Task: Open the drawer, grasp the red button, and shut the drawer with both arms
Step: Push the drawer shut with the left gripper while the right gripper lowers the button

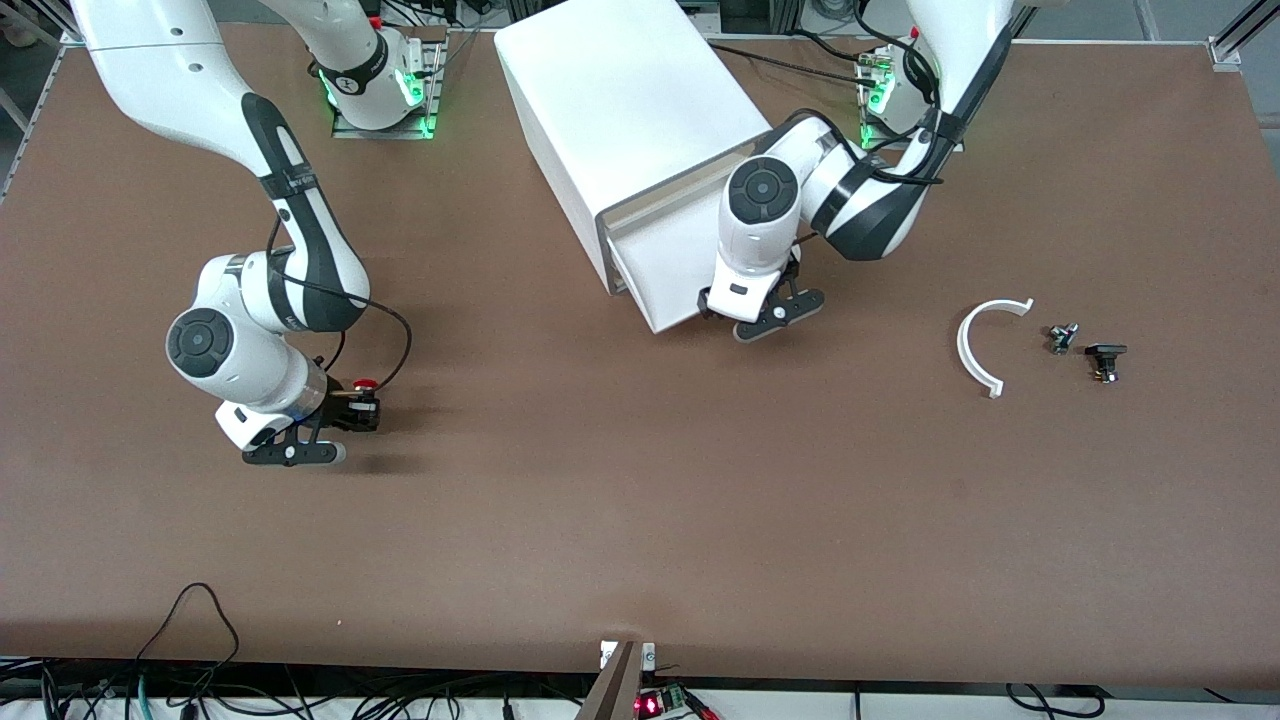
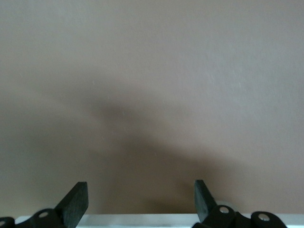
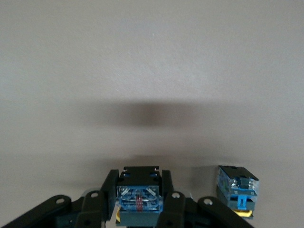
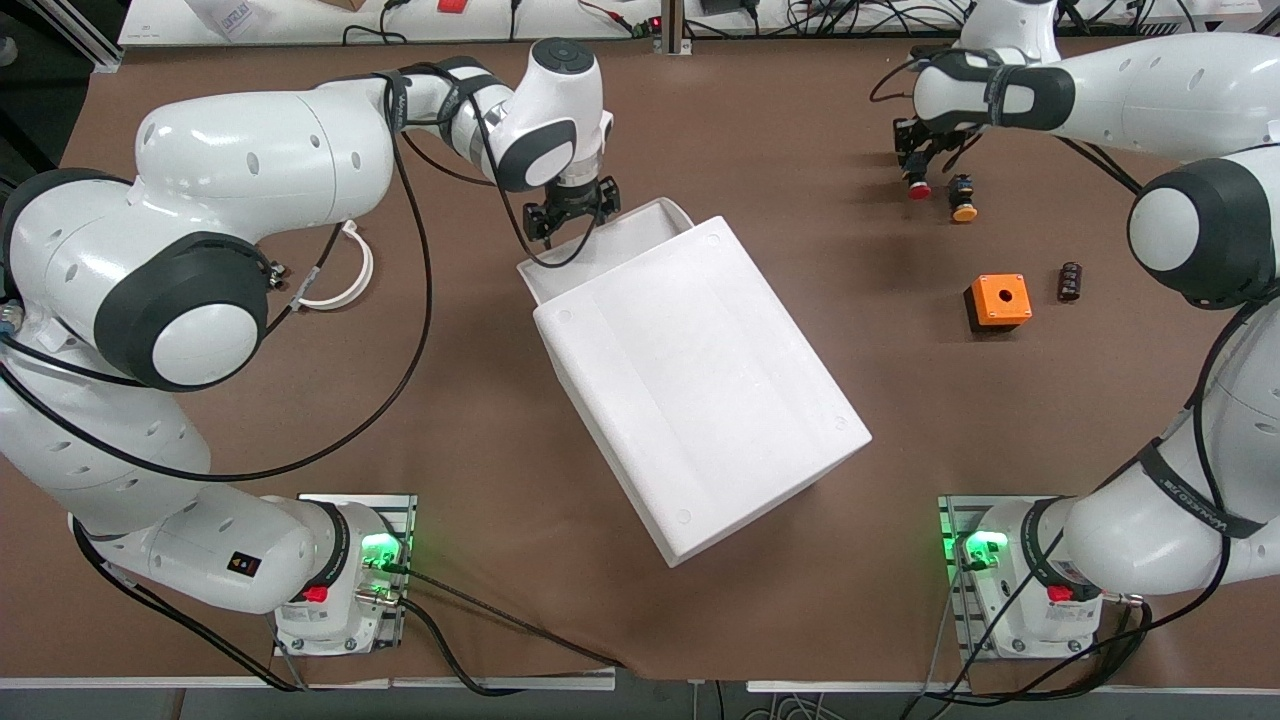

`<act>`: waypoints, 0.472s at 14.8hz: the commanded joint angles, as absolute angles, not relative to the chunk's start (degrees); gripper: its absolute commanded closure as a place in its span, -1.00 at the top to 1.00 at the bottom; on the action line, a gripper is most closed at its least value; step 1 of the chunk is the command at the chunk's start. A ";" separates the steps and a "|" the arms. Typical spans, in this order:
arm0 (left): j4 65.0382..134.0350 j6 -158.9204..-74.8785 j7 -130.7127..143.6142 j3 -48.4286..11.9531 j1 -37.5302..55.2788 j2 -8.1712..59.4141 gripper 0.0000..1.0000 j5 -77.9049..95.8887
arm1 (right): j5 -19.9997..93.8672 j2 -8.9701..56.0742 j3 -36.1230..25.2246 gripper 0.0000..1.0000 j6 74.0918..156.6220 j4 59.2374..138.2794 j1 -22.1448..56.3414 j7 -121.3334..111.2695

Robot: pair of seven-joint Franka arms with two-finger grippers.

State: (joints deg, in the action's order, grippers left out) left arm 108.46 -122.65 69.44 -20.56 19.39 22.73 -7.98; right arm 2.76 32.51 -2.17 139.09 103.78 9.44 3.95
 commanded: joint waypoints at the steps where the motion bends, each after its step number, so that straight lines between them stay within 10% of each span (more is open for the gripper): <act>1: 110.83 -122.08 69.87 -24.68 16.62 20.04 0.97 -3.70 | 2.55 31.90 -1.67 -1.00 145.70 109.33 7.82 1.32; 6: 112.41 -120.77 69.79 -32.24 11.61 20.04 0.97 0.08 | 2.55 33.49 -1.67 -0.98 148.89 110.48 7.56 1.32; 7: 112.76 -120.50 69.70 -33.47 10.73 20.13 0.97 1.04 | 2.55 33.57 -1.67 -0.63 148.89 110.39 7.47 1.41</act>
